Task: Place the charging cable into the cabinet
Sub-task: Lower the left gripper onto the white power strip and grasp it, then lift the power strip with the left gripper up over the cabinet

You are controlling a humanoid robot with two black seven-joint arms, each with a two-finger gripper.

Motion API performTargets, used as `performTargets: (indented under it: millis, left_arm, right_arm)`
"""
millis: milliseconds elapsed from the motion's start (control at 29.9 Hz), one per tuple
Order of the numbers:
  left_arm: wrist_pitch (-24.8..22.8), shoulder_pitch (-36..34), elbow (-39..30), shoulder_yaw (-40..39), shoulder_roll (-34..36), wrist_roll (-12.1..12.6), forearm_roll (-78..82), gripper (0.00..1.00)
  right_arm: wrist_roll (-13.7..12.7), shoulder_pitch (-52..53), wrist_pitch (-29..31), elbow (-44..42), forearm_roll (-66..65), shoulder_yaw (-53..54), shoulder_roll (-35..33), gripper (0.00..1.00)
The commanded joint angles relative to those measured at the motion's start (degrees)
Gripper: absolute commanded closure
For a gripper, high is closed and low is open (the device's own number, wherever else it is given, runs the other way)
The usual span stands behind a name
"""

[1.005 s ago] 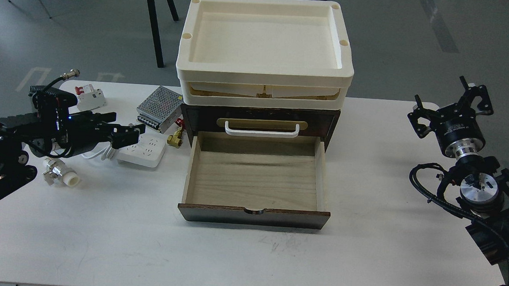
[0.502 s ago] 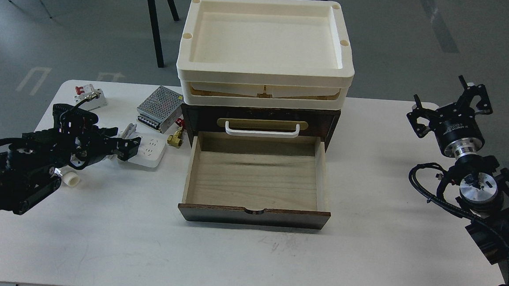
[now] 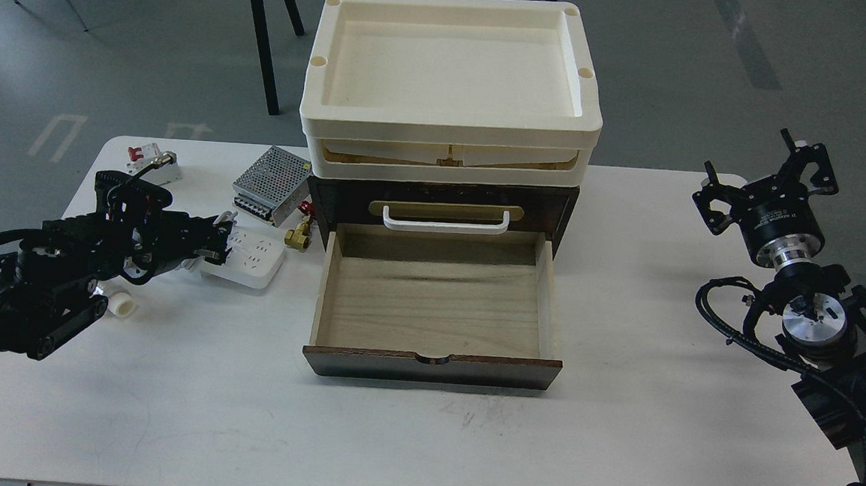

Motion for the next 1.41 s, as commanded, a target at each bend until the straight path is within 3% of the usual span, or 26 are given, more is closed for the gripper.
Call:
performTargets:
  millis: [0,201,502,703,904,1005,1172,1373]
  left_arm:
    - [-0.1,-0.6,-0.4,-0.1,0.9,-0.2,-0.1,0.98]
    - [-1.1,-4.3,-7.6,-1.1,10.0,-4.1,-1.7,0.99]
    - [-7.5,-13.8,-23.6,-7.0,26.4,-4.2,-15.0,0.99]
    - [-14.3,-26.6,-34.4,-9.9,33.0,-3.4,-15.0,0.99]
    - [-21.7,-40.4,-45.8,-9.9,31.3,0.6,-15.0,0.99]
    - [-24.7,-43.9,-51.9,-9.9,27.2,1.2,-14.8,0.99]
    - [-28.2,-46.3,-59.7,-9.6,18.9,1.5,-14.5,0.98]
    - [-29.0,-41.8,-62.2,-8.4,5.9,3.9,-14.2,0.98]
  right_arm:
    - [0.0,0.0,-0.7,-0.1,-0.2,-0.1,0.0,0.00]
    - [0.0,0.1,-1.1,0.0,-0.2,-0.1,0.0,0.00]
    - [0.0,0.1,-1.1,-0.1,-0.2,-0.1,0.0,0.00]
    - [0.0,0.1,-1.1,-0.1,-0.2,-0.1,0.0,0.00]
    - [0.0,0.1,-1.2,0.0,-0.3,-0.1,0.0,0.00]
    - [0.0,0.1,-1.1,-0.1,-0.3,-0.1,0.0,0.00]
    - [0.0,0.1,-1.1,0.0,-0.3,-0.1,0.0,0.00]
    - [0.0,0.0,-1.2,0.0,-0.3,-0.1,0.0,0.00]
